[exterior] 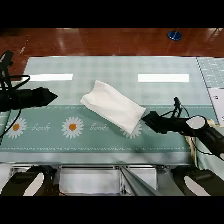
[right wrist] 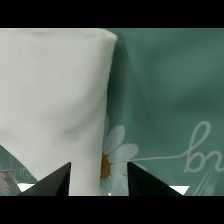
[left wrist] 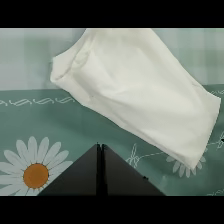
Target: Fold the shirts.
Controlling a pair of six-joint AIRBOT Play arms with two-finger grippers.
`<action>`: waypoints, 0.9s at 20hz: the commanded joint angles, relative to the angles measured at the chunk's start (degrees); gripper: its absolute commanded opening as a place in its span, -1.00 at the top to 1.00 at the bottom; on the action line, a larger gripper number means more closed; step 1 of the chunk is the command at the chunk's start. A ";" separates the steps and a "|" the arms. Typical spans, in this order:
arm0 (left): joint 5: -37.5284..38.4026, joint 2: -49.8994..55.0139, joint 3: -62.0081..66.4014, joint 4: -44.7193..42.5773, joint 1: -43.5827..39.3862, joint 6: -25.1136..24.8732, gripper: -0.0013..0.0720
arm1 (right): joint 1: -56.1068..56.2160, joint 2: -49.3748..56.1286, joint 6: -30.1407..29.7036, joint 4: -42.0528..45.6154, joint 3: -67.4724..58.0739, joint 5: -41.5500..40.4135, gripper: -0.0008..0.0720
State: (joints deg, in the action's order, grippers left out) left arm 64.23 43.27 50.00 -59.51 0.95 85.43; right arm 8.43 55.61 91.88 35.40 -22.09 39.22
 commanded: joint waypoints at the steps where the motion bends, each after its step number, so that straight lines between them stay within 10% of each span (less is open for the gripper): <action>1: -1.46 -0.24 -1.62 0.63 -0.02 0.35 0.91 | -0.09 9.84 -17.86 -22.05 1.49 -0.13 -0.16; 5: -2.32 -0.24 -1.62 1.31 -0.02 0.37 0.91 | 2.95 22.05 -22.43 -24.63 -6.29 3.61 -0.12; 8: -2.54 -0.24 -1.62 1.86 -0.02 0.37 0.91 | 8.61 27.08 -26.38 -24.04 -16.33 6.23 0.92; 18: -2.56 -0.33 -1.60 4.33 -0.02 0.33 0.91 | 5.09 27.12 -6.21 13.92 -68.43 22.56 0.93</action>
State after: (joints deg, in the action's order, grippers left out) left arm 61.65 43.03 48.40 -56.86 0.95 85.80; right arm 15.99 82.56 79.61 40.10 -76.16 55.22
